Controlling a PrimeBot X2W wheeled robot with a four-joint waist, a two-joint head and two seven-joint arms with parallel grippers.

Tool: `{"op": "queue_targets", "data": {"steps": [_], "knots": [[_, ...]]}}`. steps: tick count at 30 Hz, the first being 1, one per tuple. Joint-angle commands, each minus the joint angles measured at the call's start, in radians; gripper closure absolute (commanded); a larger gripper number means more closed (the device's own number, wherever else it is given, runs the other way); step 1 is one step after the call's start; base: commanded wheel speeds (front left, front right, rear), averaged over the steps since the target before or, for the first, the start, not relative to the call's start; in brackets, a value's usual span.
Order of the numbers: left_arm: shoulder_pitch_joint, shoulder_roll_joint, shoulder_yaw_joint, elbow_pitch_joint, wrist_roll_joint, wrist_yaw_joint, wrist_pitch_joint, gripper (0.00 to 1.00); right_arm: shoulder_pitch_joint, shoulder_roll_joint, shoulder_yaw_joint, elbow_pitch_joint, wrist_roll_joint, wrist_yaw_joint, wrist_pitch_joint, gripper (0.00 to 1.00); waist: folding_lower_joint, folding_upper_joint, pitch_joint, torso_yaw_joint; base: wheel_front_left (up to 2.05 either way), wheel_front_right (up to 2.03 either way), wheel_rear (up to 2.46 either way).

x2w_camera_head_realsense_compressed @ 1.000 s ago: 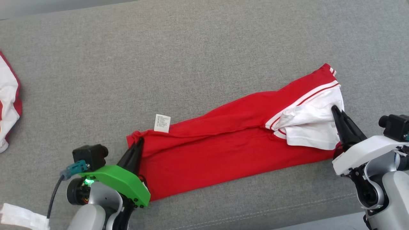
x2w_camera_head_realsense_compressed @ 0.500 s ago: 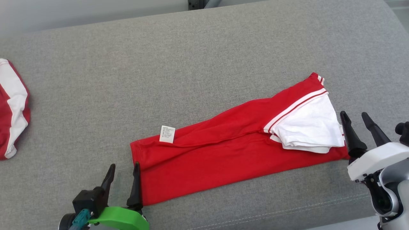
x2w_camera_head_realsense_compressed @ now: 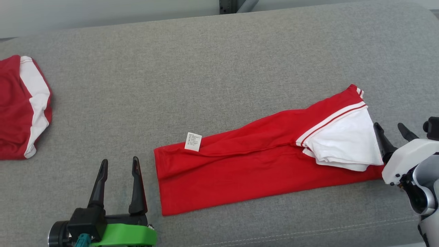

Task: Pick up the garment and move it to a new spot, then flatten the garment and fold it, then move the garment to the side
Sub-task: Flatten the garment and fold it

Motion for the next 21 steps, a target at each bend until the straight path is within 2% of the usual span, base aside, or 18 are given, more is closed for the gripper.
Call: {"op": "queue_targets", "data": {"steps": [1,7,11,21], "knots": [[0.014,-0.011,0.01,-0.002,0.01,-0.011,-0.002,0.0,-0.023,-0.007,0.012,0.044,-0.007,-0.001,0.008,0.0,0.0001,0.0114,0.015,0.024,0.0,0.0,0.0],[0.009,-0.036,0.045,-0.002,0.039,-0.044,-0.002,0.0,-0.082,-0.033,0.061,0.212,-0.027,-0.001,-0.005,0.0,0.0001,0.0114,0.036,0.059,0.0,0.0,0.0],[0.006,-0.044,0.068,-0.007,0.044,-0.057,-0.002,0.0,-0.112,-0.04,0.09,0.291,-0.002,-0.001,-0.011,0.0,0.0001,0.0114,0.051,0.069,0.0,0.0,0.0],[-0.01,-0.052,0.084,-0.013,0.056,-0.074,-0.003,0.0,-0.155,-0.067,0.186,0.406,0.111,-0.001,0.01,0.0,0.0001,0.0114,0.071,0.084,0.0,0.0,0.0]]}}
